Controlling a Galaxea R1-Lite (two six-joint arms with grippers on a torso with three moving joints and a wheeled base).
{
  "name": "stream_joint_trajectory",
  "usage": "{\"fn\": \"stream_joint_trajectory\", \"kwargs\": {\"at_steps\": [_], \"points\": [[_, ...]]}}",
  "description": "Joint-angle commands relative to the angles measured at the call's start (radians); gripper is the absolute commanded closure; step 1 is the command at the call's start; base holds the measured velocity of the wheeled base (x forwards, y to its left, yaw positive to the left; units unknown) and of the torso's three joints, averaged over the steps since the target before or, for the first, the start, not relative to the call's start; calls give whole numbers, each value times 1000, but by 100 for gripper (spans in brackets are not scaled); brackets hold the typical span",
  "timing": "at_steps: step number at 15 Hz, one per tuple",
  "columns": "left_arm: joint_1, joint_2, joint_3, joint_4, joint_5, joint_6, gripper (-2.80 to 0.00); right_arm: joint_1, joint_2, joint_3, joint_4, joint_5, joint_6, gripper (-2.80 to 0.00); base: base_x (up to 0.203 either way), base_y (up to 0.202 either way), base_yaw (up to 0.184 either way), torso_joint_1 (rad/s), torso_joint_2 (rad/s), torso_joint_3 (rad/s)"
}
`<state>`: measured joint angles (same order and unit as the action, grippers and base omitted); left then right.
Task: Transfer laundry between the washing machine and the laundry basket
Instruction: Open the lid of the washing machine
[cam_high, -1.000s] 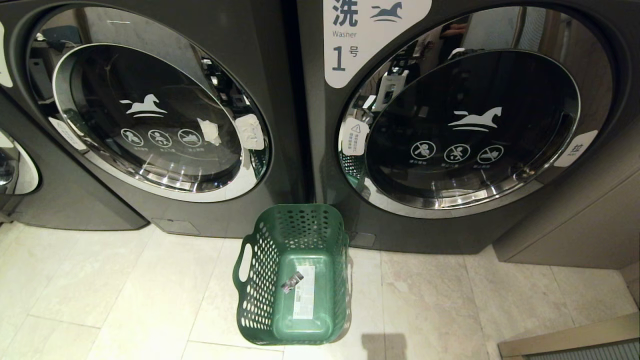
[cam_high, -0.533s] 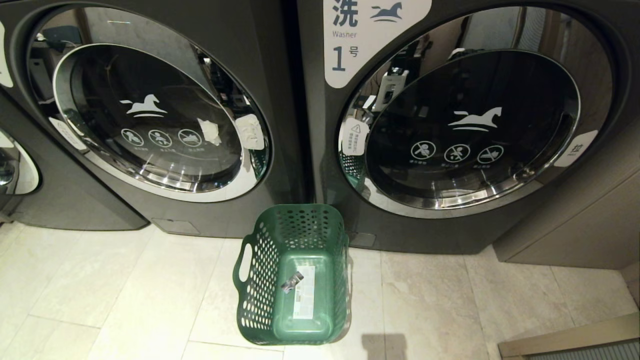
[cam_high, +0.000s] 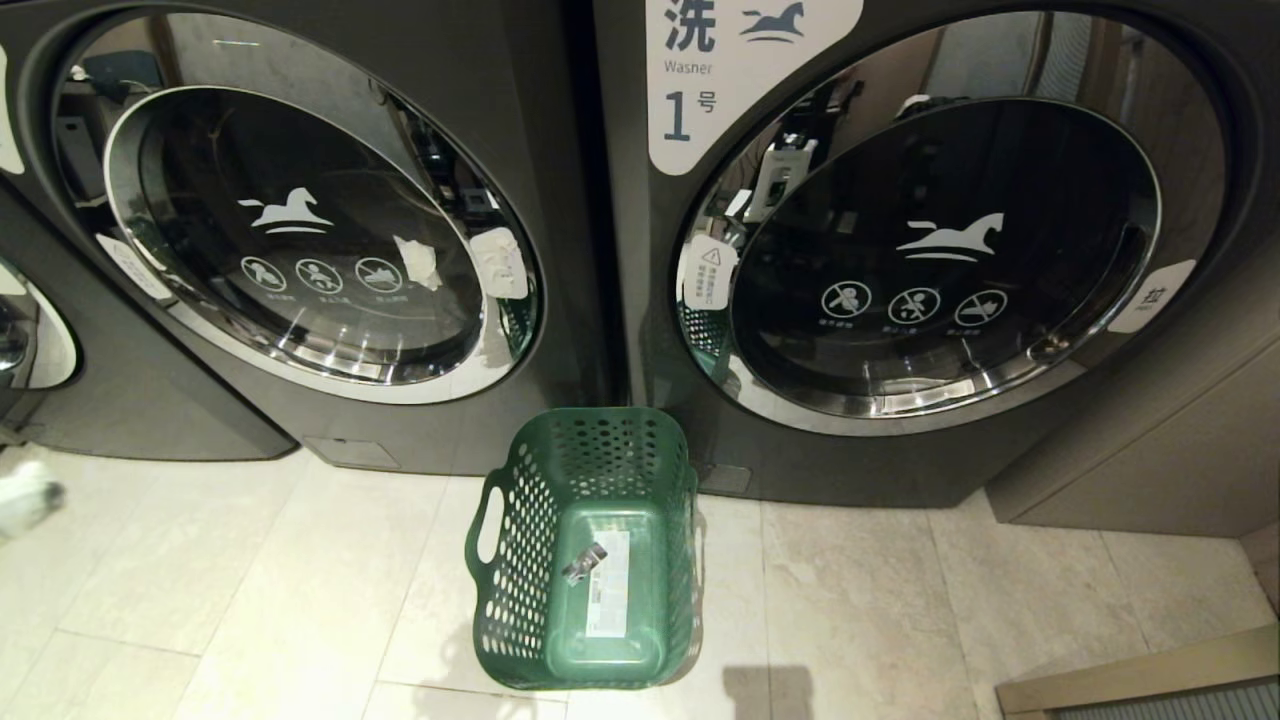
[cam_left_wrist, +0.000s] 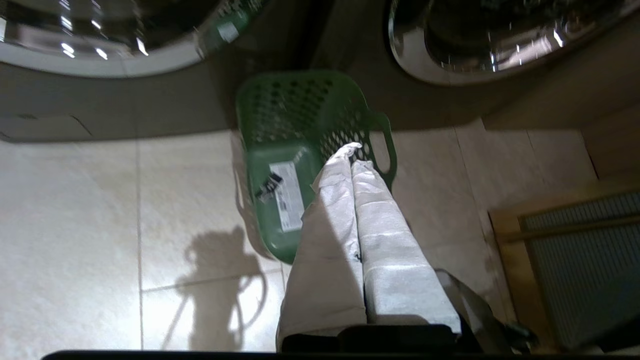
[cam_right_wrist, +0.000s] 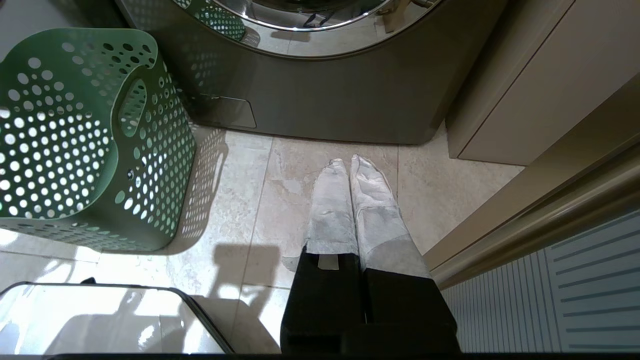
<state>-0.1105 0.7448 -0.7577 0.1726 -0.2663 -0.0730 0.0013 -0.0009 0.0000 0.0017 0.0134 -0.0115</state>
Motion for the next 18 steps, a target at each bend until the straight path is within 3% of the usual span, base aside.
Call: {"fn": "stream_joint_trajectory", "kwargs": {"at_steps": [1, 2, 3, 7, 11, 15, 18], "points": [[-8, 223, 55, -78, -40, -2, 0, 0, 1, 0, 0, 1, -1, 0, 0, 0, 0, 0, 0, 0], [-5, 300, 80, -158, -49, -2, 0, 0, -1, 0, 0, 2, -1, 0, 0, 0, 0, 0, 0, 0], [1, 391, 103, -251, -55, 1, -280, 0, -1, 0, 0, 1, -1, 0, 0, 0, 0, 0, 0, 0], [40, 794, 125, -723, -73, 25, -280, 0, -1, 0, 0, 2, -1, 0, 0, 0, 0, 0, 0, 0], [71, 1108, -22, -1109, -80, 39, -280, 0, -1, 0, 0, 0, -1, 0, 0, 0, 0, 0, 0, 0], [94, 1171, -84, -1357, -133, 52, -280, 0, -1, 0, 0, 1, -1, 0, 0, 0, 0, 0, 0, 0], [92, 1224, -97, -1555, -248, 50, -280, 0, -1, 0, 0, 0, -1, 0, 0, 0, 0, 0, 0, 0]]}}
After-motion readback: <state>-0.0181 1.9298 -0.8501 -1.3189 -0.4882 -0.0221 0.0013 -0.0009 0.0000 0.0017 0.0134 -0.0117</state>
